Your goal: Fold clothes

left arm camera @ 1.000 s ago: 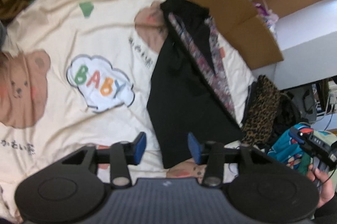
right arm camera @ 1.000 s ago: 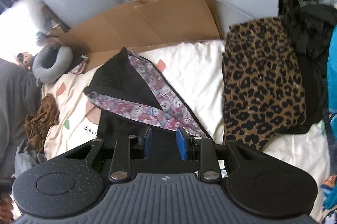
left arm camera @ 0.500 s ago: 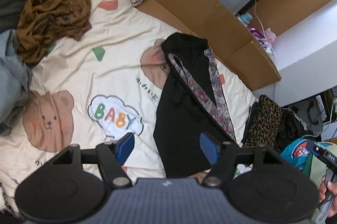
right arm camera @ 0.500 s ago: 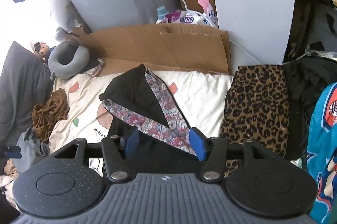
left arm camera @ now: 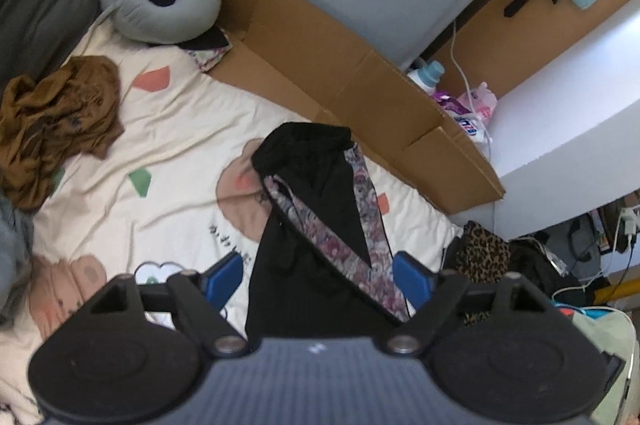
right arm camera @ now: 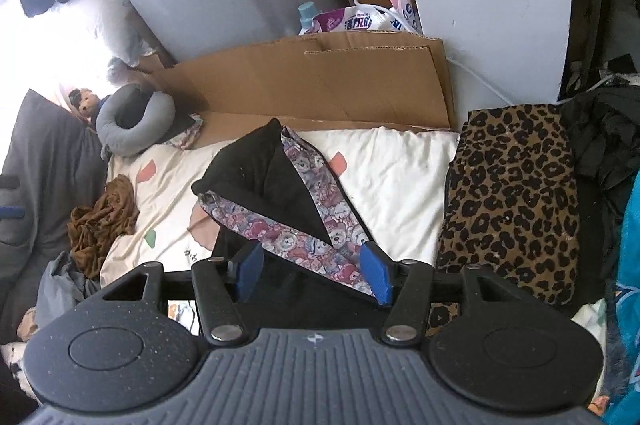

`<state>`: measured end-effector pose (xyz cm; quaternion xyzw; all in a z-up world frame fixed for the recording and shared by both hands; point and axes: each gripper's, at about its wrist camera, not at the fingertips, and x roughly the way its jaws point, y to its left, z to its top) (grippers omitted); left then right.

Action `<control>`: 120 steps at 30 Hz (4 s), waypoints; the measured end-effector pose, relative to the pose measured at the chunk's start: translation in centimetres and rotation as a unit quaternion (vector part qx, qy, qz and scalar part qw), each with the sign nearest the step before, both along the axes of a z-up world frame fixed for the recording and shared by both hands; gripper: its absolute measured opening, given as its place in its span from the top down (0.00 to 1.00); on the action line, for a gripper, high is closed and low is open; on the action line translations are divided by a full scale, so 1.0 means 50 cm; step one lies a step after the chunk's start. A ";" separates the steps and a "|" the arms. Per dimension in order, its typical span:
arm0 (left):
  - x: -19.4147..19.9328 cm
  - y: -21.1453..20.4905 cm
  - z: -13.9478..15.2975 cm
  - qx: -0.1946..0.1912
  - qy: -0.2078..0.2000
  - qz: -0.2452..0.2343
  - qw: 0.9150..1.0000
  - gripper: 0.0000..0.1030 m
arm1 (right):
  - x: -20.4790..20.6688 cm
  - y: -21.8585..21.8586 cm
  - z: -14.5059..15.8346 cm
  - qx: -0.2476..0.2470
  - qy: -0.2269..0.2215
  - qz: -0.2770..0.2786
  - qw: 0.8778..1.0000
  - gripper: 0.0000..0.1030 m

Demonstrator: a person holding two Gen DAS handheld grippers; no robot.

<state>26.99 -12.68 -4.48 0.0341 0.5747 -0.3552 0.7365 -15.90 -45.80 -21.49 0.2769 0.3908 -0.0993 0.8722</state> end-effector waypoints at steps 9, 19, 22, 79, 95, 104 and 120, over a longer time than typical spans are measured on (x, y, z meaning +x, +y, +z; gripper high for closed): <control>0.039 -0.098 -0.096 0.010 0.007 -0.008 1.000 0.19 | 0.045 0.032 -0.065 -0.011 -0.009 0.005 1.000 0.41; 0.062 -0.143 -0.249 0.010 0.030 0.021 0.999 0.19 | 0.078 0.061 -0.169 -0.028 -0.020 0.005 0.999 0.40; 0.058 -0.166 -0.286 0.019 0.016 -0.002 1.000 0.19 | 0.078 0.065 -0.198 -0.029 -0.017 -0.001 0.999 0.40; 0.177 -0.183 -0.651 -0.126 0.029 0.050 0.990 0.80 | 0.106 0.141 -0.462 -0.161 0.052 0.053 0.984 0.37; 0.178 -0.292 -0.577 -0.119 -0.018 0.015 0.993 0.97 | 0.026 0.080 -0.498 -0.149 0.077 -0.009 0.986 0.39; 0.185 -0.390 -0.576 -0.111 -0.030 0.012 0.993 0.97 | 0.024 0.063 -0.513 -0.134 0.082 0.004 0.988 0.65; 0.148 -0.557 -0.584 -0.072 -0.084 -0.046 0.993 0.98 | 0.005 0.047 -0.527 -0.110 0.082 0.003 0.991 0.70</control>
